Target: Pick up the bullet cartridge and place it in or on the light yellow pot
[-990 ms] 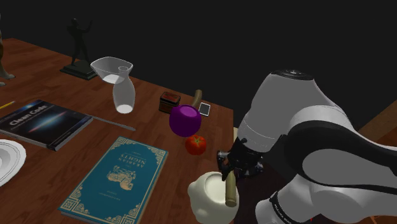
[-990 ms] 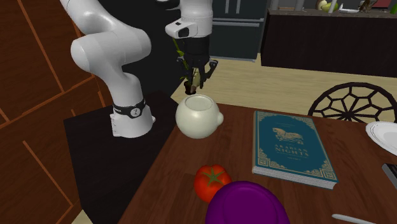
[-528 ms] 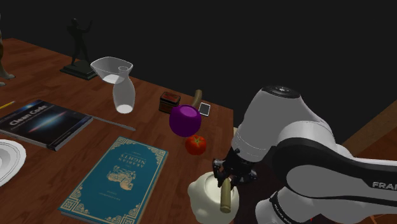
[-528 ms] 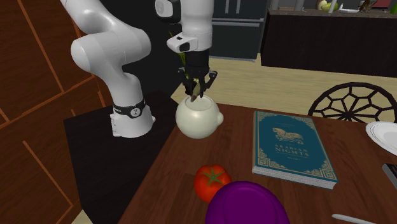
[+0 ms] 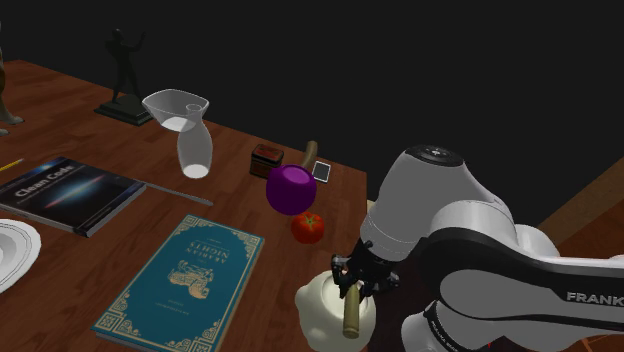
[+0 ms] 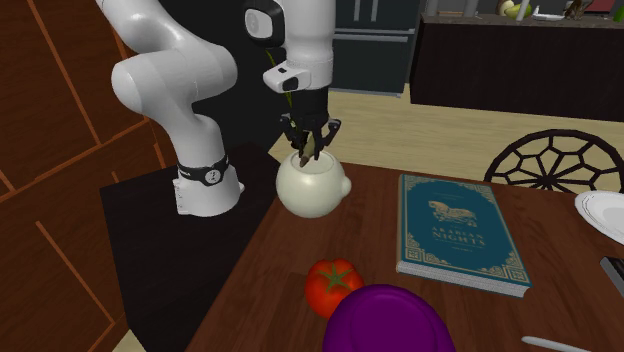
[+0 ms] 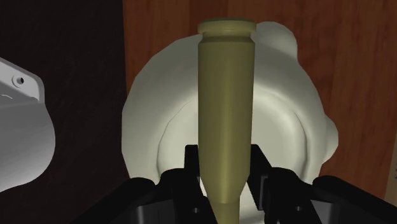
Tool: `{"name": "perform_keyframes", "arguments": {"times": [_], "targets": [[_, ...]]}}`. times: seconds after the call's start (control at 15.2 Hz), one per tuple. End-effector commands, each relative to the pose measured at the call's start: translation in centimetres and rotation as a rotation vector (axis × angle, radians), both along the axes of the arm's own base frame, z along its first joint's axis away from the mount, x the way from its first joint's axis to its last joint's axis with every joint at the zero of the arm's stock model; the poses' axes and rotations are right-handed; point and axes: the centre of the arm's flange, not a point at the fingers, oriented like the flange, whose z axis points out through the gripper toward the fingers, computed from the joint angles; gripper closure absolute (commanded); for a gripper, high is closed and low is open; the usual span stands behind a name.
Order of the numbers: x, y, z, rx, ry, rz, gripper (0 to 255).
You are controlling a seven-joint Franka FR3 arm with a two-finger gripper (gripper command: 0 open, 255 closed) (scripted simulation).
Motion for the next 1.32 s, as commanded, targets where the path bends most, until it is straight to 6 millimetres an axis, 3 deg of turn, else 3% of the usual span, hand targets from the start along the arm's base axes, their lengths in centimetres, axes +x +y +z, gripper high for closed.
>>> {"name": "perform_keyframes", "arguments": {"times": [0.0,0.07,0.13,0.46,0.73,1.25], "targets": [[0.0,0.0,0.0,0.000,0.000,0.000,255],[0.0,0.0,0.0,0.000,0.000,0.000,255],[0.0,0.0,0.0,0.000,0.000,0.000,0],[0.0,0.0,0.0,0.000,0.000,0.000,0],[0.3,-0.1,5.0,0.000,0.000,0.000,0],[0.3,-0.1,5.0,0.000,0.000,0.000,0]]}}
